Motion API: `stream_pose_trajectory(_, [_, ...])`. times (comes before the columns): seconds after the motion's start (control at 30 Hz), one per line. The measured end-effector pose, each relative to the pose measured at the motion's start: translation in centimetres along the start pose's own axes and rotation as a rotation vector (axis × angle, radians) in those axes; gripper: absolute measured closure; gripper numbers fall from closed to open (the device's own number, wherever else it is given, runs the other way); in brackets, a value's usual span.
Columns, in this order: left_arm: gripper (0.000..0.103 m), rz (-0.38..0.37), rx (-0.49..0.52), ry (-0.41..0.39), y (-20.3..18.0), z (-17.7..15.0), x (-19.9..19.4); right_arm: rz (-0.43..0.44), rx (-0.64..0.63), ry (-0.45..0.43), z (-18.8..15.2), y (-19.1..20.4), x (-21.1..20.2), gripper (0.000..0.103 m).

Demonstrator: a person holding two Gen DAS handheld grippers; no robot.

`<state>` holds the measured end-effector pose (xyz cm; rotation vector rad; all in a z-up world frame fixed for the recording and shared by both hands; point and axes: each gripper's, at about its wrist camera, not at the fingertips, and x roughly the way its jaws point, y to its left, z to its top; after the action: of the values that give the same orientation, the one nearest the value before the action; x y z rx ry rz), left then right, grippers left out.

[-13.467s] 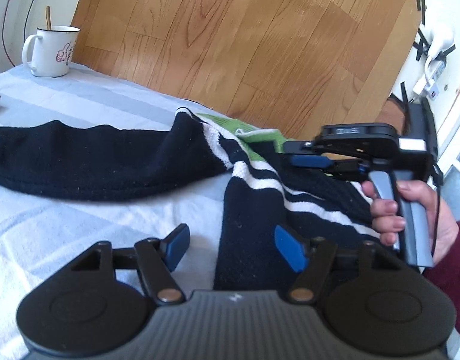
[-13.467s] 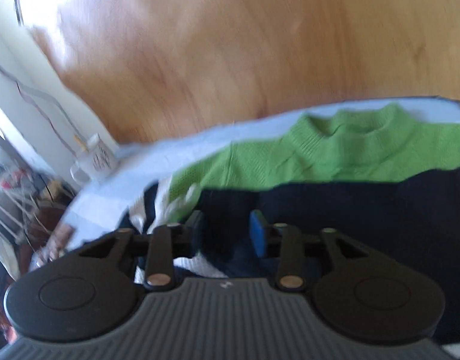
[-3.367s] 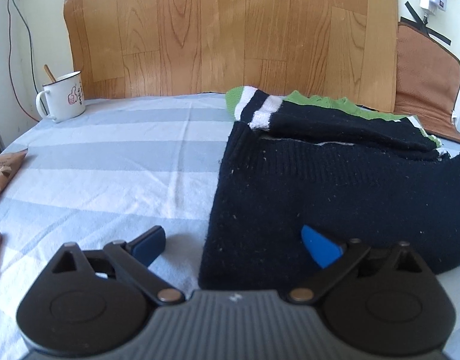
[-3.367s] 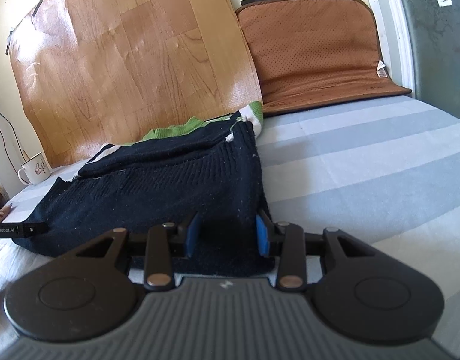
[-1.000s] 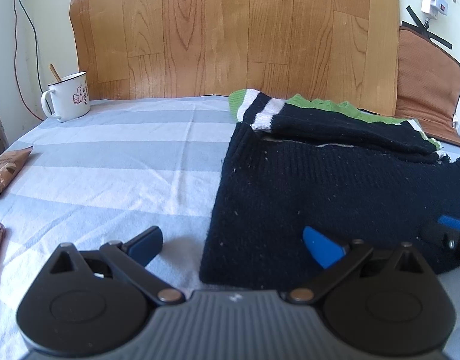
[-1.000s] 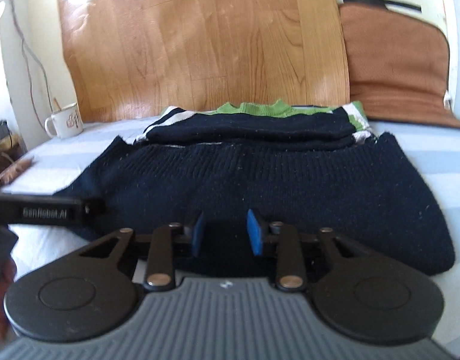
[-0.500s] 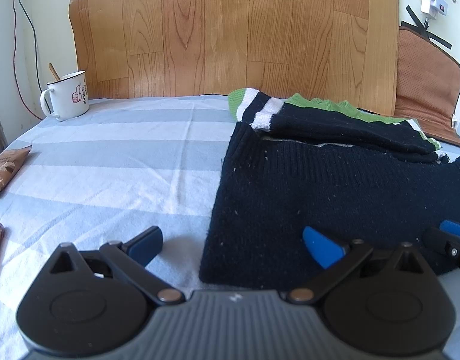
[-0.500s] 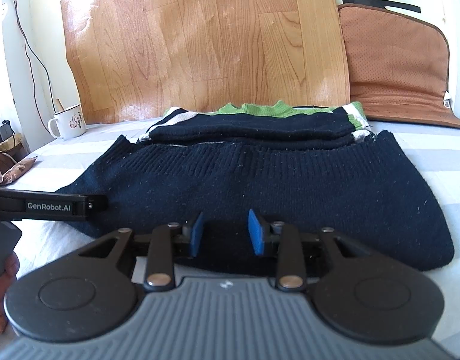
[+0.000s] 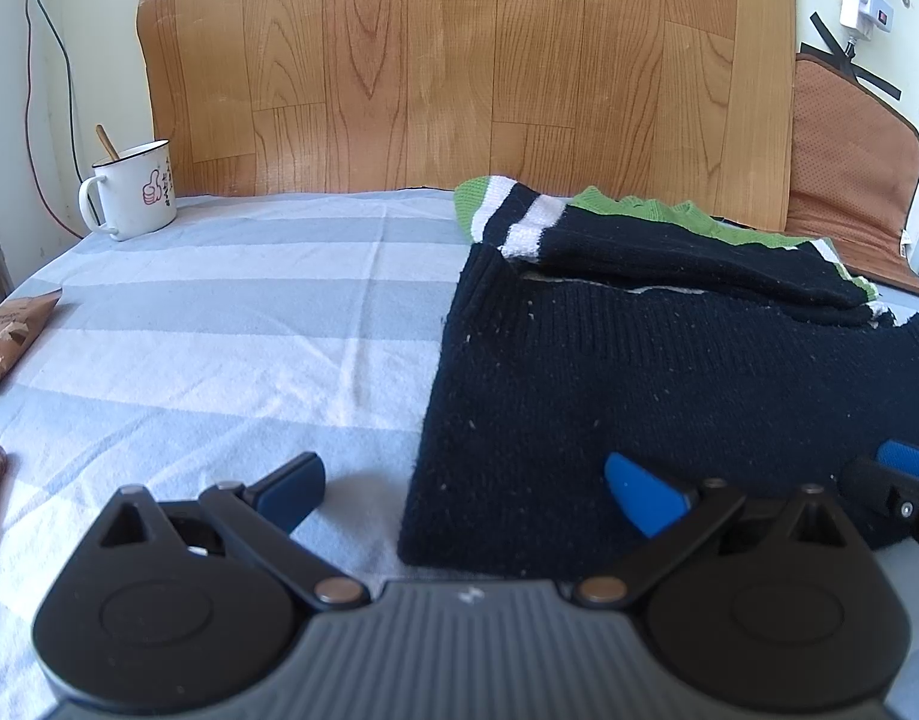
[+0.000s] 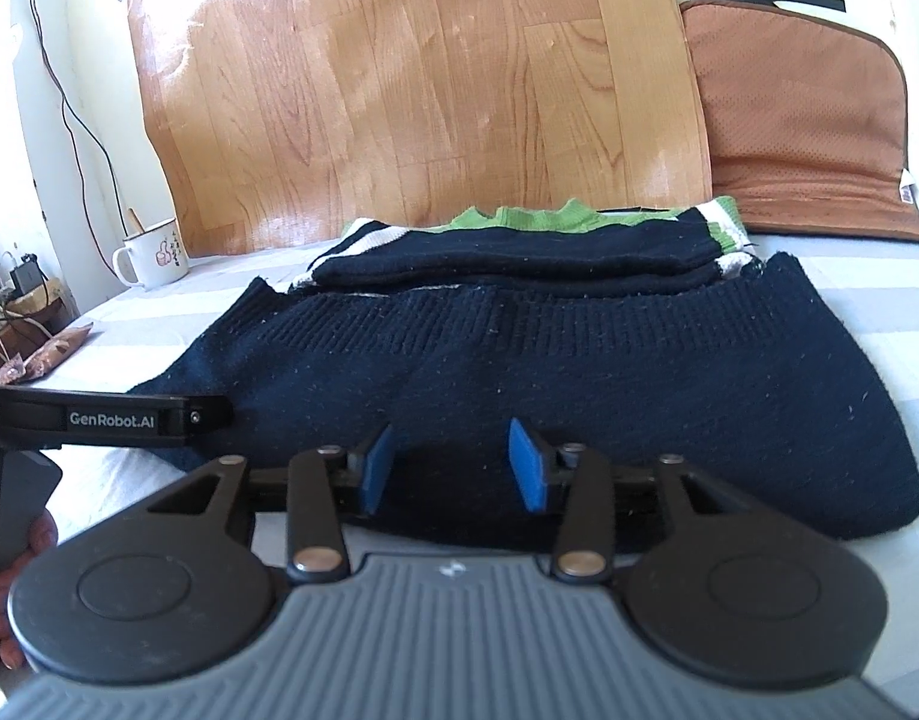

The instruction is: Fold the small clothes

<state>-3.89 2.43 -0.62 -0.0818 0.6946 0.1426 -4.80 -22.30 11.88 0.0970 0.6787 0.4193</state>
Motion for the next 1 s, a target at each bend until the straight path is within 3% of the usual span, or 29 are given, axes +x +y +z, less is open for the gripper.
stream_pose_trajectory(0.8, [0.000,-0.005,-0.002,0.000,0.1,0.0,0.0,0.023,0.005,0.002,-0.1,0.0,0.1,0.050])
stream_pose_trajectory(0.87, [0.000,-0.042,-0.012,-0.003,0.5,0.0,-0.1,0.053,0.044,-0.001,0.0,-0.7,0.0,0.050])
stream_pose_trajectory(1.0, [0.000,-0.202,-0.045,0.008,2.5,1.1,-1.8,0.135,0.112,-0.010,2.7,-3.1,-1.5,0.051])
